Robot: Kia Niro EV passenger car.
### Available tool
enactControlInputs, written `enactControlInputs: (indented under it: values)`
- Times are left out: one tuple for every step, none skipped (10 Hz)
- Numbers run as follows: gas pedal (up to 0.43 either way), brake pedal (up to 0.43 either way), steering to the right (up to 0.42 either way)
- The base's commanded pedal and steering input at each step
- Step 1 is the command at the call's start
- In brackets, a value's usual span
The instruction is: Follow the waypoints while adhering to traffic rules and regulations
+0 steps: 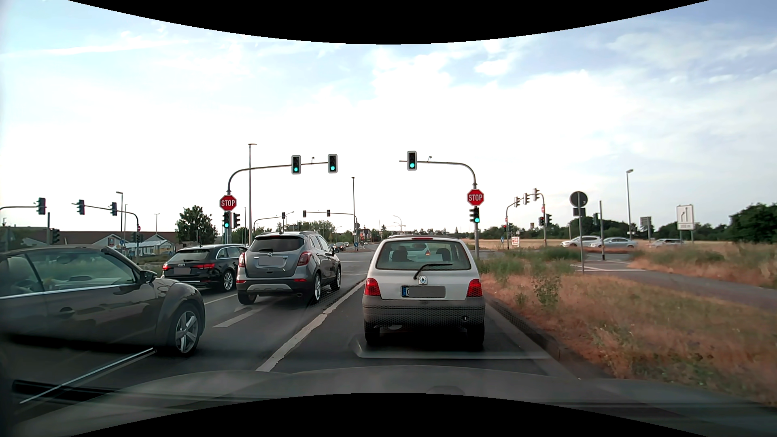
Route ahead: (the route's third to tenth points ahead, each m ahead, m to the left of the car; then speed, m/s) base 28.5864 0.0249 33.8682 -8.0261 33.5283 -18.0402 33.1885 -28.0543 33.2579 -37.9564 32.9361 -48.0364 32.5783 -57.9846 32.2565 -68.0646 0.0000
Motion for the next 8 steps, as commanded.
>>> enactControlInputs:
  values:
    - [0.000, 0.000, -0.010]
    - [0.000, 0.000, -0.010]
    - [0.000, 0.000, -0.010]
    - [0.000, 0.000, -0.010]
    - [0.000, 0.000, -0.010]
    - [0.000, 0.000, -0.010]
    - [0.000, 0.000, -0.010]
    - [0.000, 0.000, -0.010]
